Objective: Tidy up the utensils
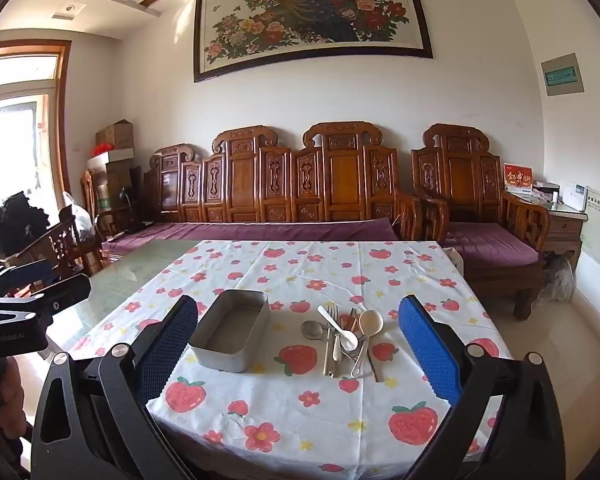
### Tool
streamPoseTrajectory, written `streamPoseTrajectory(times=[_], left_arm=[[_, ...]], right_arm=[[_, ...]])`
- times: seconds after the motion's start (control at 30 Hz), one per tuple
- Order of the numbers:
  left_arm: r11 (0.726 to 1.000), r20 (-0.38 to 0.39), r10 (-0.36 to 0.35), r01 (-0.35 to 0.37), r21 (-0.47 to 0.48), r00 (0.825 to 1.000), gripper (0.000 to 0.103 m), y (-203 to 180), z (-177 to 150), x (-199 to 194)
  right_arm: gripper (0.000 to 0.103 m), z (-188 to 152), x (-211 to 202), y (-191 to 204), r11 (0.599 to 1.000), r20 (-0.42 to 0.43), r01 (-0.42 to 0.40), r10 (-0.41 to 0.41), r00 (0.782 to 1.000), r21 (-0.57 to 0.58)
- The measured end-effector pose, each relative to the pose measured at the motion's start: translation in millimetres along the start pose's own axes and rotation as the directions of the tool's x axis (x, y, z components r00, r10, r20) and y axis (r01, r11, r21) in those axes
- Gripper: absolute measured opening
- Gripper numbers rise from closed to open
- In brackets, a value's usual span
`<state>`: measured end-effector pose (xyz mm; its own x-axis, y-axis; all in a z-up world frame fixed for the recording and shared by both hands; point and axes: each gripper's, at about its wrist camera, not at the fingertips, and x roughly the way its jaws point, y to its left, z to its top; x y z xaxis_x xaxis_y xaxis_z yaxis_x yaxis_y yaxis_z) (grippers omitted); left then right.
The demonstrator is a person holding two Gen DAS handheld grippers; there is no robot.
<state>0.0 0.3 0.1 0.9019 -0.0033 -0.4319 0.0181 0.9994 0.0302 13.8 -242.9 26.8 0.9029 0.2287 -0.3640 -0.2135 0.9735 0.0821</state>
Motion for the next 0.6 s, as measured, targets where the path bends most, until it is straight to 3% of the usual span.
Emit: streamPoseTrajectory(times=[0.6], left_arm=[[1.000,0.007,0.001,-0.001,0.001,1.000,0.097,-0.4,0.0,-0.3]], right_arm=[[0.100,0.9,-1.6,1.1,1.000,0.007,0.000,0.000,1.000,-0.001]])
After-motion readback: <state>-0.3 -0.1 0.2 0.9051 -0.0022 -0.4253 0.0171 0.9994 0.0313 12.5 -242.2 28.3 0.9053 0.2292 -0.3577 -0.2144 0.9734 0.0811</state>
